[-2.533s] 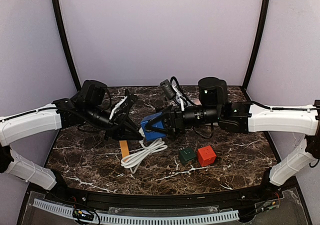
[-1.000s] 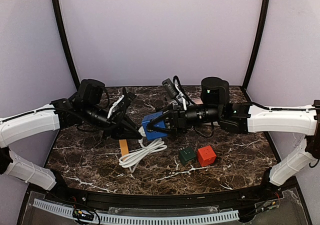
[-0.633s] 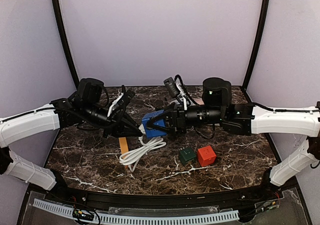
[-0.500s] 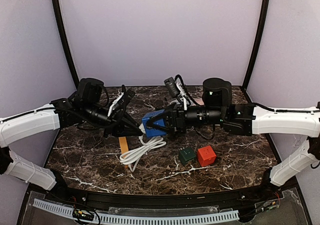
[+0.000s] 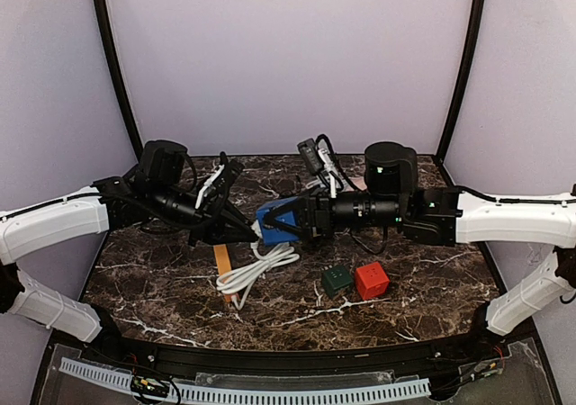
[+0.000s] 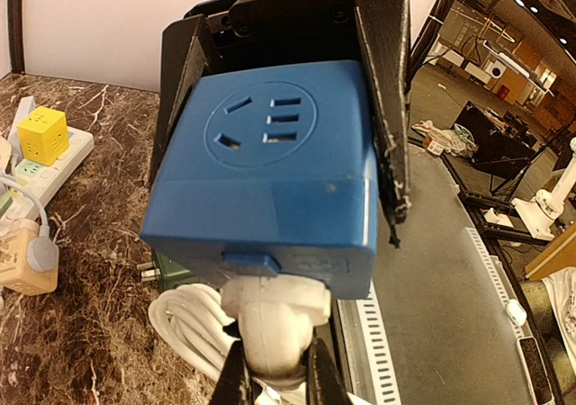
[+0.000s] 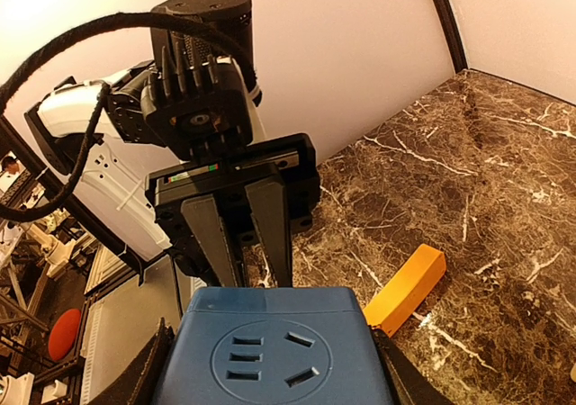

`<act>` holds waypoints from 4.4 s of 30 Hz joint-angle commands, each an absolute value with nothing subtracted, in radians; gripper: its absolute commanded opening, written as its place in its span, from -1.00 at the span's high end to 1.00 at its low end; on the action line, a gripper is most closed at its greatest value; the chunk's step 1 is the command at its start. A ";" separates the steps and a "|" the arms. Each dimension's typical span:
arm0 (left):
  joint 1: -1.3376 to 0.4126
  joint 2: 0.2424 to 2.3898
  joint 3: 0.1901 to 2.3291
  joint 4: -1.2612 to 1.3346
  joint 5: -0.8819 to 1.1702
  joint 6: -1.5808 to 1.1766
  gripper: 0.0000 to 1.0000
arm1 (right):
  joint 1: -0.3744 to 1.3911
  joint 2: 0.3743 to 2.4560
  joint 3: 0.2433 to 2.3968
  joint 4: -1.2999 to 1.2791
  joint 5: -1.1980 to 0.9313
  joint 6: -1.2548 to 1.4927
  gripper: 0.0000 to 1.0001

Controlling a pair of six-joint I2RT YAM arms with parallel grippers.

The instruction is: Pull the plug off the socket

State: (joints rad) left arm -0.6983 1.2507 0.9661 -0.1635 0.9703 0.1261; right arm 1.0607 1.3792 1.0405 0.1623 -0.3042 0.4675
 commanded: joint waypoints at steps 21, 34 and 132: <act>-0.689 1.257 0.994 -0.240 0.887 0.181 -0.57 | 1.043 1.387 1.034 0.284 -0.442 0.459 1.00; -0.741 1.326 1.019 -0.293 0.893 0.197 -0.65 | 1.048 1.376 1.024 0.310 -0.389 0.439 1.00; -0.719 1.340 1.037 -0.303 0.901 0.195 0.99 | 0.983 1.297 0.909 0.382 -0.623 0.459 1.00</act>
